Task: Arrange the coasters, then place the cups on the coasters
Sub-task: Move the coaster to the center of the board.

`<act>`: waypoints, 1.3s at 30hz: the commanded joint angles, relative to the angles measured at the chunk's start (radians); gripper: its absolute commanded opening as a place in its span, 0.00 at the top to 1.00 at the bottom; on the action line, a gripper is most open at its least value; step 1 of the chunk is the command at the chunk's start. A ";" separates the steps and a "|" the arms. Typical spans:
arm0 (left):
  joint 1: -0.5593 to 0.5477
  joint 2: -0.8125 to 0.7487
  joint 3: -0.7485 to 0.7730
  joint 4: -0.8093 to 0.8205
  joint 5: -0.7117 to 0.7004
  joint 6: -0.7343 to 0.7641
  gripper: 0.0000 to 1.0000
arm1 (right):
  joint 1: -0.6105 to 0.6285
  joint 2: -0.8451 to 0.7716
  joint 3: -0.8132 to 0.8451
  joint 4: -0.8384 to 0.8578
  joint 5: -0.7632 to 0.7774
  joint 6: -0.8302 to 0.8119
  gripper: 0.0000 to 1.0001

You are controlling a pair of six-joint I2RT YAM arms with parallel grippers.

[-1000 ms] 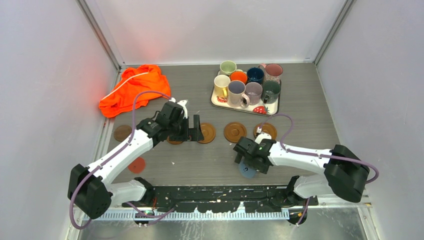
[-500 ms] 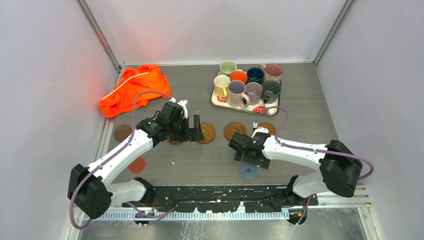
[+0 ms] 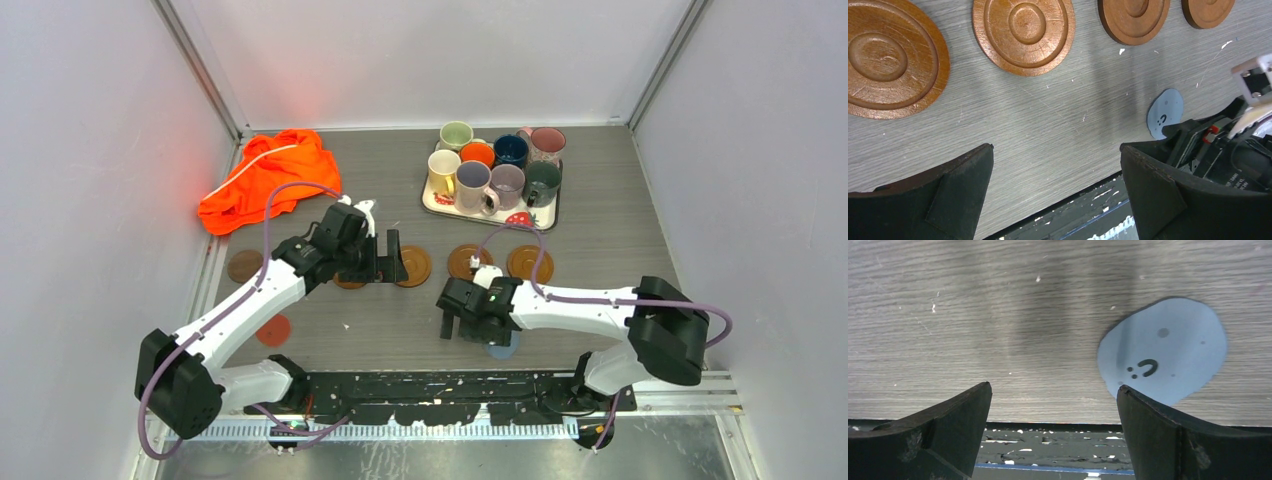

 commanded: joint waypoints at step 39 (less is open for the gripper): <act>0.006 0.005 0.017 0.025 0.026 0.023 0.00 | -0.490 0.029 -0.088 -0.027 0.044 -0.066 0.00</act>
